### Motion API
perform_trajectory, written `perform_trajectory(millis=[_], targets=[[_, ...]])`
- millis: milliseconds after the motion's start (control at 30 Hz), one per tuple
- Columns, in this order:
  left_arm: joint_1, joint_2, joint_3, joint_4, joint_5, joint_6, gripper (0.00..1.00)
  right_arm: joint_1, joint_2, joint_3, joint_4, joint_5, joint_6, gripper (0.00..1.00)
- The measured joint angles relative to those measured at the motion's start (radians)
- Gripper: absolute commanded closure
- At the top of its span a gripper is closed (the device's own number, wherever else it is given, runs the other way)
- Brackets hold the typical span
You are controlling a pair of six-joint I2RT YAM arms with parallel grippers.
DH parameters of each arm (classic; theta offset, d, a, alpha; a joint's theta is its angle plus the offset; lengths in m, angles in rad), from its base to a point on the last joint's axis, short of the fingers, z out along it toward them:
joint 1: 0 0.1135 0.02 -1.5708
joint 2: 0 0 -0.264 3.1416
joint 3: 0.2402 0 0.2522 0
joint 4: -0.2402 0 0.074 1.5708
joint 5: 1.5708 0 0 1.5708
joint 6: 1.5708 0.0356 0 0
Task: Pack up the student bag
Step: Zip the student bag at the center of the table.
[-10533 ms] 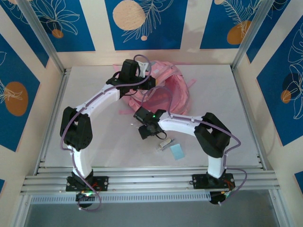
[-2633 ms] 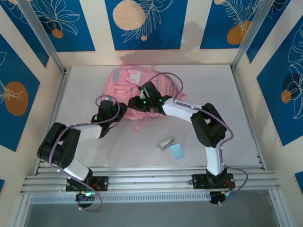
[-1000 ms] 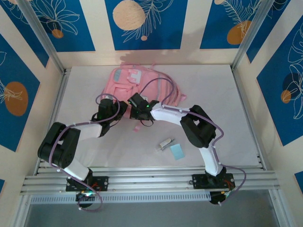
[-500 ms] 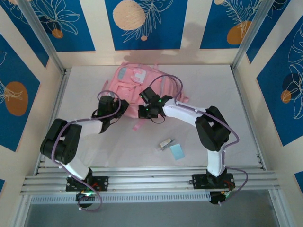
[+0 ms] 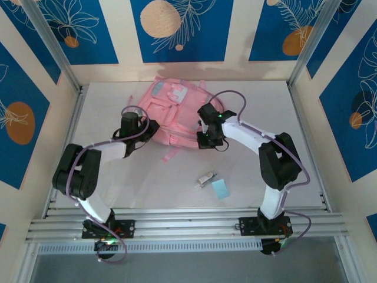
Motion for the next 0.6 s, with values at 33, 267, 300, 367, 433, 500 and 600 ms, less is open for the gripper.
perform_trajectory(millis=[33,267,300,367,433,500,600], targets=[[0.008,0.013,0.023,-0.015,0.012,0.011,1.00,-0.011,-0.006,0.000,-0.005,0.006,-0.010,1.00],[0.049,0.092,0.188,-0.136,0.072,0.085,0.51,-0.015,-0.023,0.001,0.008,-0.065,-0.021,1.00],[0.061,0.092,0.198,-0.137,0.070,0.086,0.46,-0.009,-0.026,0.001,0.012,-0.086,-0.014,1.00],[0.088,0.084,0.203,-0.126,0.069,0.072,0.39,-0.001,-0.031,0.001,0.027,-0.140,0.011,1.00],[0.097,0.056,0.175,-0.104,0.068,0.054,0.37,0.013,-0.030,0.008,0.048,-0.193,0.041,1.00],[0.095,0.001,0.115,-0.084,0.067,0.027,0.37,0.030,-0.018,0.045,0.059,-0.244,0.066,1.00],[0.055,-0.095,0.014,-0.053,0.065,-0.027,0.34,0.054,0.019,0.140,0.069,-0.299,0.089,1.00]])
